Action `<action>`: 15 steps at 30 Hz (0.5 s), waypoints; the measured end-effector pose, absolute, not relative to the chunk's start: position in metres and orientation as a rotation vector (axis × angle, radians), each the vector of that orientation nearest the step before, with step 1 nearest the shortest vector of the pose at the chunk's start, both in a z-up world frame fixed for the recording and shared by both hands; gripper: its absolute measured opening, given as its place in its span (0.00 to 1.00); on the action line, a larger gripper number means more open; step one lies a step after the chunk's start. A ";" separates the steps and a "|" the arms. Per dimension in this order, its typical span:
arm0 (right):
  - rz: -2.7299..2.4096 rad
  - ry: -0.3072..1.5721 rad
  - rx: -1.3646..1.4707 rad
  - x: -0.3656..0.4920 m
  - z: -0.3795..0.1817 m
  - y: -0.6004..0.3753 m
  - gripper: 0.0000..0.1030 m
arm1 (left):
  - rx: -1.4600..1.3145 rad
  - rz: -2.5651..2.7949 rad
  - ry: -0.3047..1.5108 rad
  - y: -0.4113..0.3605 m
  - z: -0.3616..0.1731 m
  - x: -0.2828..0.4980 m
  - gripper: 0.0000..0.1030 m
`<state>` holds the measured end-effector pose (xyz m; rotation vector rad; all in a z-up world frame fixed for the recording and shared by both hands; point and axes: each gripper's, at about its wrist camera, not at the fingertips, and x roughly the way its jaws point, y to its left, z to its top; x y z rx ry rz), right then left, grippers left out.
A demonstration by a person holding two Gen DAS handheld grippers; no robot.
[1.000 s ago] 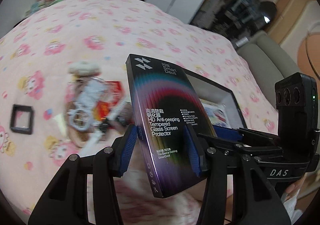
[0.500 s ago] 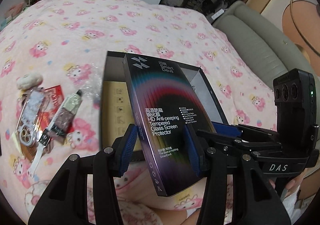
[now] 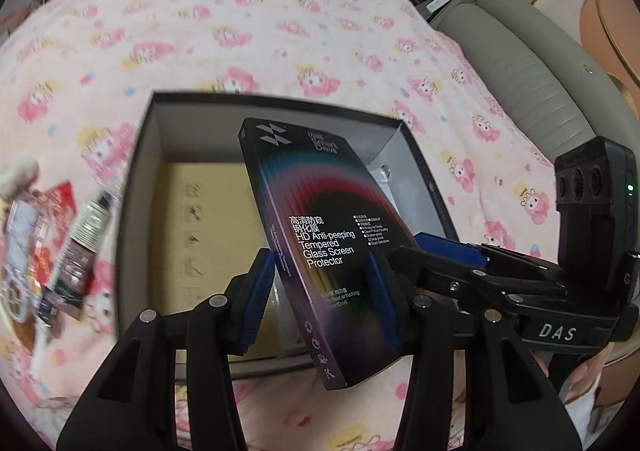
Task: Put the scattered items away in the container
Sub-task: 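Carry the Smart Devil box over the black box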
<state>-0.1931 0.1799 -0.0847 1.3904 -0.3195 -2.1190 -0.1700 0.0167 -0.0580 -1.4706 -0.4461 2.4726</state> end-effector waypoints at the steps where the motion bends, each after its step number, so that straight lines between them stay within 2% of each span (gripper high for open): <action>1: -2.128 -0.314 1.393 -0.194 -0.087 0.181 0.50 | -1.479 2.469 -0.450 0.018 -0.063 -0.172 0.45; 2: -2.130 -0.316 1.392 -0.197 -0.089 0.181 0.48 | -1.481 2.458 -0.450 0.021 -0.068 -0.173 0.43; 3: -2.113 -0.328 1.385 -0.199 -0.092 0.181 0.46 | -1.487 2.439 -0.461 0.024 -0.073 -0.174 0.33; 4: -2.093 -0.338 1.382 -0.201 -0.094 0.181 0.44 | -1.496 2.430 -0.479 0.025 -0.078 -0.175 0.31; 8: -2.102 -0.333 1.382 -0.206 -0.099 0.181 0.43 | -1.520 2.435 -0.464 0.030 -0.088 -0.180 0.31; 11: -2.124 -0.325 1.412 -0.209 -0.105 0.184 0.43 | -1.556 2.492 -0.364 0.037 -0.091 -0.182 0.31; 14: -2.171 -0.270 1.459 -0.210 -0.111 0.183 0.43 | -1.605 2.508 -0.310 0.038 -0.097 -0.183 0.36; 15: -2.190 -0.241 1.480 -0.209 -0.113 0.183 0.43 | -1.633 2.507 -0.299 0.038 -0.101 -0.184 0.41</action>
